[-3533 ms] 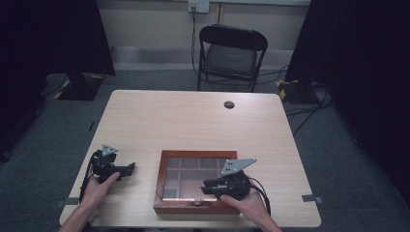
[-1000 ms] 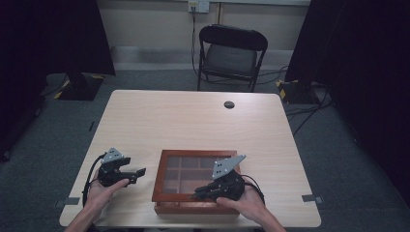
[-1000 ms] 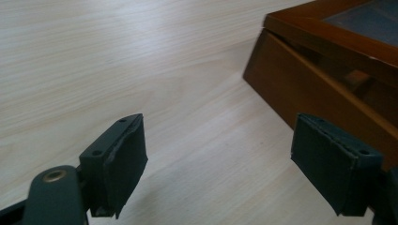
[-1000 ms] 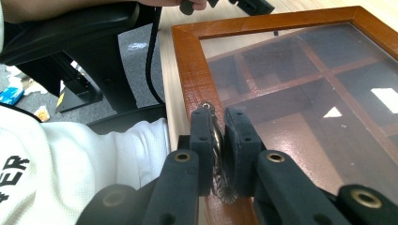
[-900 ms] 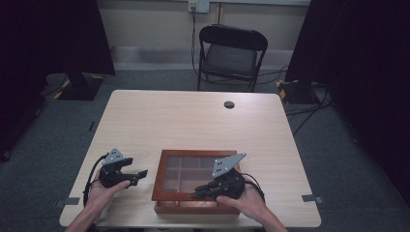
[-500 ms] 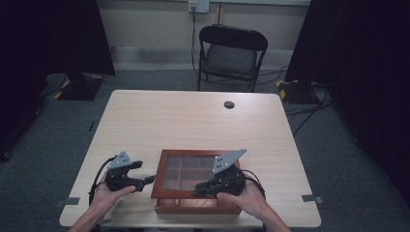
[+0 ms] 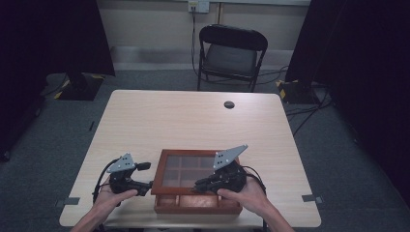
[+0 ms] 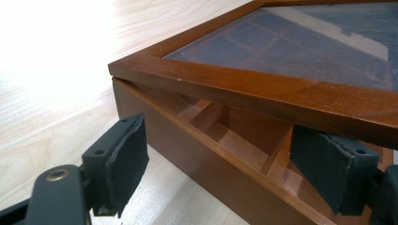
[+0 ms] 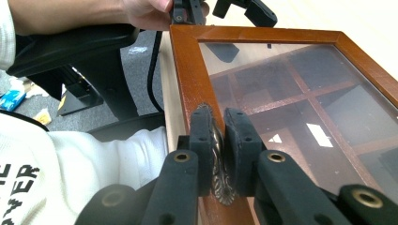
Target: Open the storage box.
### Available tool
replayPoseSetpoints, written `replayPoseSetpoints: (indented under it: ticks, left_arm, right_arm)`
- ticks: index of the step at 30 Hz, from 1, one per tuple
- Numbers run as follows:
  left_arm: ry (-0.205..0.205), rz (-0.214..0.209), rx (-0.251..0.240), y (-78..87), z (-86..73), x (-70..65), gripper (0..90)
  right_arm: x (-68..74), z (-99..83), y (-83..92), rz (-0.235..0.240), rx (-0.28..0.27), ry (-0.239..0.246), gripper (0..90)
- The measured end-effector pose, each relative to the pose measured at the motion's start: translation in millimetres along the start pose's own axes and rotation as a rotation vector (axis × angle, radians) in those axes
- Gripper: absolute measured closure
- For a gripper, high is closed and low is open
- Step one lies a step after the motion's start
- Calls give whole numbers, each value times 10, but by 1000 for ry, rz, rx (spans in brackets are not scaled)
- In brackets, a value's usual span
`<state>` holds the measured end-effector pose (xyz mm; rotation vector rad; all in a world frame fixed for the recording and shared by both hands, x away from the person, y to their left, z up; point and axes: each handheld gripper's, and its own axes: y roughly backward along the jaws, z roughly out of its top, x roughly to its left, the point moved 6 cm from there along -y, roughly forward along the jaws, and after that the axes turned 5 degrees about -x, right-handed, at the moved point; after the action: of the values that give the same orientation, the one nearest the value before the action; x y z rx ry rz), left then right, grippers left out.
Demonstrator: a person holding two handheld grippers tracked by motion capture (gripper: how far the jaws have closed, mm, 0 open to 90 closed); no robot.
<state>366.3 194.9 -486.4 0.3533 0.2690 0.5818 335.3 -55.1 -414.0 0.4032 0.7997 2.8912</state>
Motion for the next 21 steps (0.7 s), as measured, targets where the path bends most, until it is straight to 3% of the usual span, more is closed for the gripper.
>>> replayPoseSetpoints:
  ticks: [8,9,10,19,21]
  left_arm:
    - [-16,-1,-5,2,19,-3,190]
    - [-16,-1,-5,2,19,-3,191]
    - [-13,2,-7,3,28,-10,192]
    - [-9,3,-25,31,88,-25,233]
    - [2,-1,-39,25,106,-26,233]
  right_arm:
    - [-75,-36,77,-89,-17,-35,462]
    - [-75,-36,77,-89,-17,-35,462]
    - [-104,-54,134,-131,-30,-54,399]
    - [-169,-220,411,-222,-77,-98,253]
    - [-163,-244,444,-217,-96,-97,244]
